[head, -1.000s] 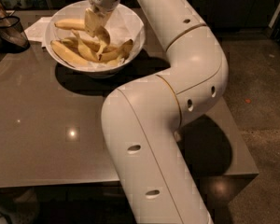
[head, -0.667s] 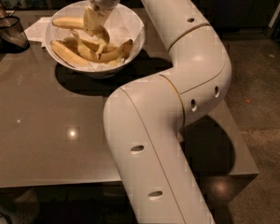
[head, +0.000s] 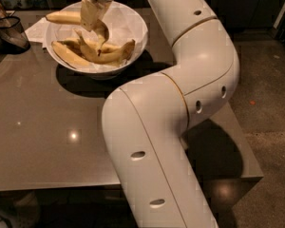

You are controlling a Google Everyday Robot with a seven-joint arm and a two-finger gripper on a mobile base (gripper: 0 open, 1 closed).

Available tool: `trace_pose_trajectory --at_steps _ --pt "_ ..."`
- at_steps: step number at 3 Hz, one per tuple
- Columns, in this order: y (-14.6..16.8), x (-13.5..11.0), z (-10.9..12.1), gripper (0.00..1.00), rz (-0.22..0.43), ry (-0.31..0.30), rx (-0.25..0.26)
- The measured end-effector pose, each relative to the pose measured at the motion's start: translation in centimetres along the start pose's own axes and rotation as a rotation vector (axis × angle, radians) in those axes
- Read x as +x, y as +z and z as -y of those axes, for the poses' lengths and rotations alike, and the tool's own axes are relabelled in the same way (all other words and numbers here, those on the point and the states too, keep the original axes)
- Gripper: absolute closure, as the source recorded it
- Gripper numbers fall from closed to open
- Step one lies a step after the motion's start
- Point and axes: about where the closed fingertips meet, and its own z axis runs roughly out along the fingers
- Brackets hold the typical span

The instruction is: Pick banana from white bowl

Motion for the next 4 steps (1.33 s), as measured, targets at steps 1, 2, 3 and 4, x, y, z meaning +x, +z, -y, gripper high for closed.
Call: trace_pose_trajectory --at_steps 1,2,3,4 --pt "-0.8 -0.8 -1.0 1.00 -0.002 -0.016 0.003" --pt "-1.2 -2.4 -2.5 1.00 0.043 -0.043 -0.024" --pt "-0.8 -2.9 -2.5 1.00 0.052 -0.048 -0.019" --pt "-1.8 -2.6 -4.2 1.00 0.054 -0.019 -0.063"
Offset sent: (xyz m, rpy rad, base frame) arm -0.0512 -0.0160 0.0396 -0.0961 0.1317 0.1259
